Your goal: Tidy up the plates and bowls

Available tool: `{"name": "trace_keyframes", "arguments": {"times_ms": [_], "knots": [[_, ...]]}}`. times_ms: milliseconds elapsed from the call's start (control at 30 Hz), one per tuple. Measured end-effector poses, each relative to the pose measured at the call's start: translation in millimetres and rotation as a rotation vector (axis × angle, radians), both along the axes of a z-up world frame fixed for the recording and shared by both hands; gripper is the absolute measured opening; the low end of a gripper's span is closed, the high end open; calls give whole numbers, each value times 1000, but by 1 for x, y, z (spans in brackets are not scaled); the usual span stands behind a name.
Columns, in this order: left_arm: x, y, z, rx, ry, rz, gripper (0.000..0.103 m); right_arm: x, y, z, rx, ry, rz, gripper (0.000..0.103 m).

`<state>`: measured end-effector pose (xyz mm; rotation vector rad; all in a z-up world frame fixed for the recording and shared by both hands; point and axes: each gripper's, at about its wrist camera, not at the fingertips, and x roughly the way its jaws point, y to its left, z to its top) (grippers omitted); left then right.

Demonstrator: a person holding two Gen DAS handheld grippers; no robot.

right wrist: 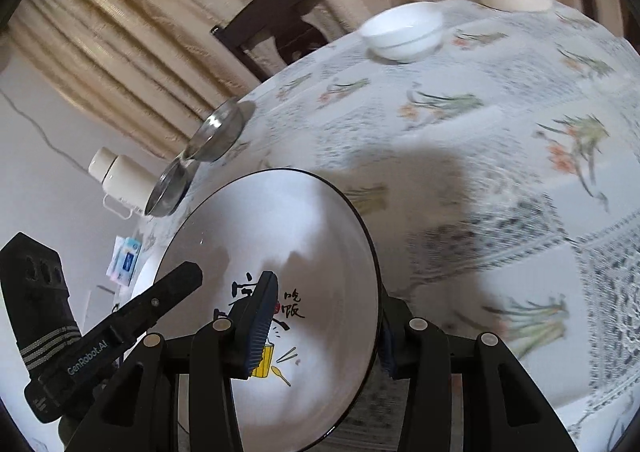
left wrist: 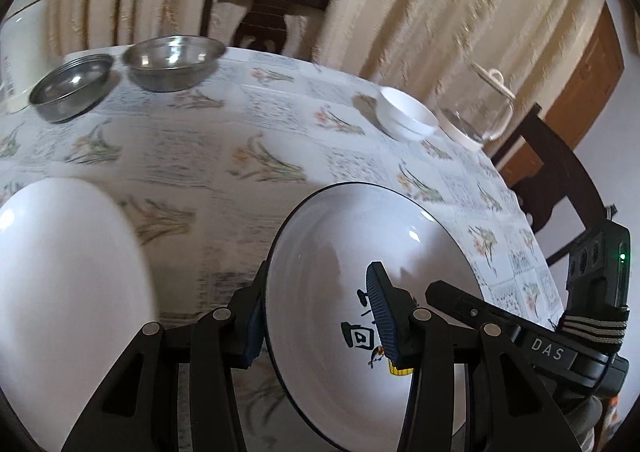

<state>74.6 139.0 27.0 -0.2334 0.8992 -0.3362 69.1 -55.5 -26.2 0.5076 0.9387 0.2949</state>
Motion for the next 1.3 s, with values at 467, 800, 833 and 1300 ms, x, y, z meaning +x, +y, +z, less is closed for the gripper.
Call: {"name": "trace_keyframes", "arguments": {"times_ms": [467,800,833,1300], "knots": [[-13,83,9,-42,-20,139,47,15,80,12,-43,-11,150,47],[-20,147,10,-63,-29,252,47,23,137,21,-86,-32,261,47],[-21,153,9,-65,-27,265,47,23,143,21,-94,-34,271,47],[-27,213,-7,-92,1,363,47,26,200,15,-180,-32,364,47]]}}
